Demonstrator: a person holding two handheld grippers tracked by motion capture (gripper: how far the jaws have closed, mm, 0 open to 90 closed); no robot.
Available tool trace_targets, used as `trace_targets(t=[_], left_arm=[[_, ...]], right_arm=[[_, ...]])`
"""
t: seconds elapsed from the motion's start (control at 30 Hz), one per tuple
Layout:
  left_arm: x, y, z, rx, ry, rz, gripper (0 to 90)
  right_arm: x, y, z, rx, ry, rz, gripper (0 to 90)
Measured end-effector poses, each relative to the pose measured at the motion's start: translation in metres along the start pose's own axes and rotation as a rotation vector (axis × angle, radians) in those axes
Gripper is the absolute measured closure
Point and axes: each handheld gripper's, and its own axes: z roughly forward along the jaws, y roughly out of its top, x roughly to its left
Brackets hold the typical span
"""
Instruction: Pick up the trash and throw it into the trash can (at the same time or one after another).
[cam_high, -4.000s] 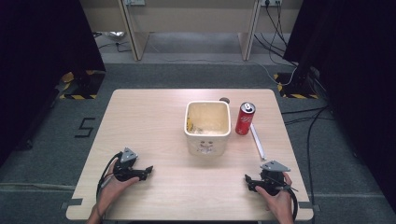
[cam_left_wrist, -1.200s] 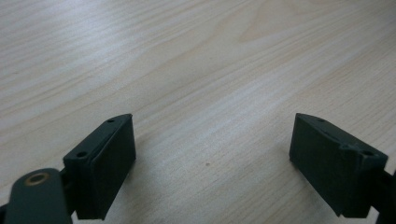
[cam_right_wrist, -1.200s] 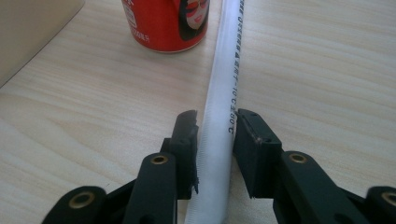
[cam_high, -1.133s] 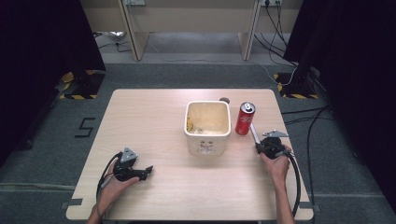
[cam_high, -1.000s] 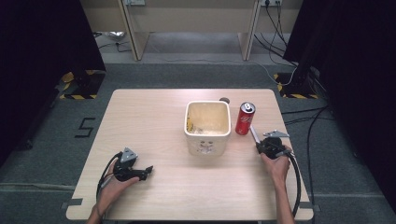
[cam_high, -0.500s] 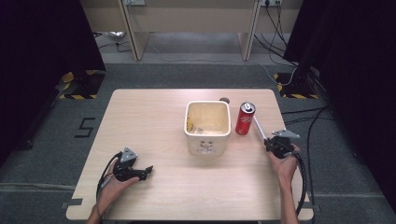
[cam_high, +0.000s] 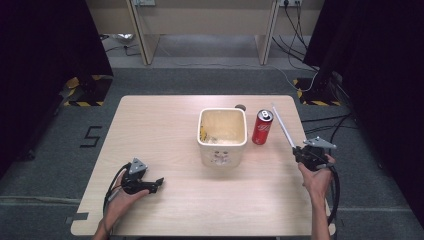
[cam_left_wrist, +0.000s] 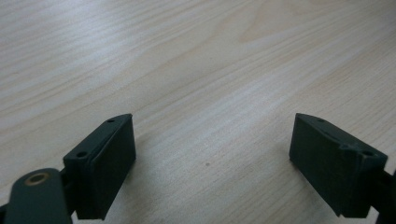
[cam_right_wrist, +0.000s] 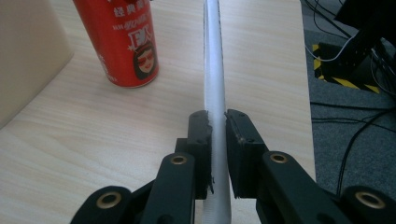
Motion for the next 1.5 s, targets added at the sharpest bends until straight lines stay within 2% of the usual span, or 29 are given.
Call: trace_targets(t=[0.17, 0.37, 0.47, 0.67, 0.83, 0.97, 1.03, 1.07, 1.13, 1.17, 1.23, 1.27, 1.5], left_arm=[[0.0, 0.0, 0.0, 0.0, 0.0, 0.0, 13.7], [0.0, 0.0, 0.0, 0.0, 0.0, 0.0, 13.8], [0.0, 0.0, 0.0, -0.002, 0.0, -0.002, 13.8], [0.0, 0.0, 0.0, -0.001, 0.0, 0.0, 13.8], [0.0, 0.0, 0.0, -0.001, 0.0, -0.001, 13.7], [0.0, 0.0, 0.0, -0.001, 0.0, -0.001, 13.7], [0.0, 0.0, 0.0, -0.001, 0.001, -0.001, 13.7], [0.0, 0.0, 0.0, -0.001, 0.001, -0.001, 13.8], [0.0, 0.0, 0.0, -0.001, 0.001, 0.0, 13.7], [0.0, 0.0, 0.0, -0.002, 0.001, -0.002, 13.7], [0.0, 0.0, 0.0, 0.0, 0.0, -0.001, 13.7], [0.0, 0.0, 0.0, -0.001, 0.0, -0.002, 13.7], [0.0, 0.0, 0.0, 0.0, 0.0, 0.0, 13.7]], right_arm=[[0.0, 0.008, -0.008, -0.003, 0.005, -0.024, 80.4], [-0.003, 0.024, -0.029, -0.03, 0.01, -0.045, 80.4], [-0.002, 0.033, -0.044, -0.051, 0.02, -0.059, 80.4], [0.001, 0.045, -0.06, -0.077, 0.052, -0.071, 80.4], [0.014, 0.059, -0.078, -0.107, 0.102, -0.116, 80.4], [0.023, 0.065, -0.083, -0.115, 0.133, -0.14, 80.4], [0.027, 0.068, -0.084, -0.119, 0.152, -0.145, 80.4], [0.033, 0.071, -0.085, -0.122, 0.178, -0.161, 80.4], [0.037, 0.072, -0.086, -0.123, 0.192, -0.167, 80.4], [0.044, 0.074, -0.088, -0.124, 0.224, -0.183, 80.4], [0.047, 0.075, -0.088, -0.125, 0.242, -0.188, 80.4], [0.054, 0.076, -0.089, -0.116, 0.266, -0.2, 80.4], [0.07, 0.074, -0.088, -0.101, 0.31, -0.237, 80.4]])
